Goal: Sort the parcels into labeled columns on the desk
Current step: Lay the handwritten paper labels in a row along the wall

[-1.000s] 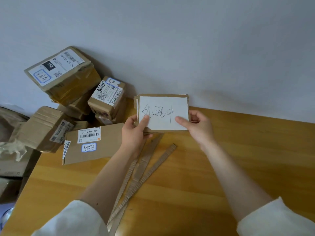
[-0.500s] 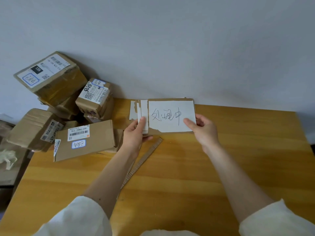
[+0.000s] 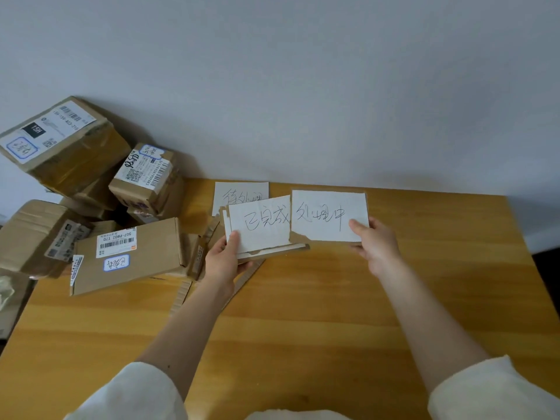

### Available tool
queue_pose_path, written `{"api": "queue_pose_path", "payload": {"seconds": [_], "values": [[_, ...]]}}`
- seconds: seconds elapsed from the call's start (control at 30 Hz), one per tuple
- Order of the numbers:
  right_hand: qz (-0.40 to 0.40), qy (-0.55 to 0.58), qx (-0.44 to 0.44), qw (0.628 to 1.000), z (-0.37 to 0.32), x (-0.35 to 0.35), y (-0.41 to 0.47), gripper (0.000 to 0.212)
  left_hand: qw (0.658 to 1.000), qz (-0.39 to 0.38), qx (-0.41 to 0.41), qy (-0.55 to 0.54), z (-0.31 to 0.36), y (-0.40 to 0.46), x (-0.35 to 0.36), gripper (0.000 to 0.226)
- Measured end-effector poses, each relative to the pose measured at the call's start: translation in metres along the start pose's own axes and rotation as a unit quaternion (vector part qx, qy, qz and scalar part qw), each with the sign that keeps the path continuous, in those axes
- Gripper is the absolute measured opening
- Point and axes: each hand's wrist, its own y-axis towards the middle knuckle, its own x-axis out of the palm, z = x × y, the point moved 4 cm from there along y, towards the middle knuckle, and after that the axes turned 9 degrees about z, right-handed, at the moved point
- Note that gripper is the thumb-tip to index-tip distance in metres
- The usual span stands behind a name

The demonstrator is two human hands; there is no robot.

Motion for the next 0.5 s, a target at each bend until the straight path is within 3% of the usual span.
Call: {"api": "queue_pose_path", "payload": {"seconds": [0.2,0.5], "values": [[0.088,0.077,0.06,0.991,-0.001,-0.015,0.037,0.035,0.997,0.074,-0.006,-0.004,-0.004,0.012,0.004,0.009],[0.083,0.001,0.022,0.996,0.002,0.007,0.082,0.06,0.991,0.13,-0.008,0.015,0.0,0.035,0.014,0.031]]}}
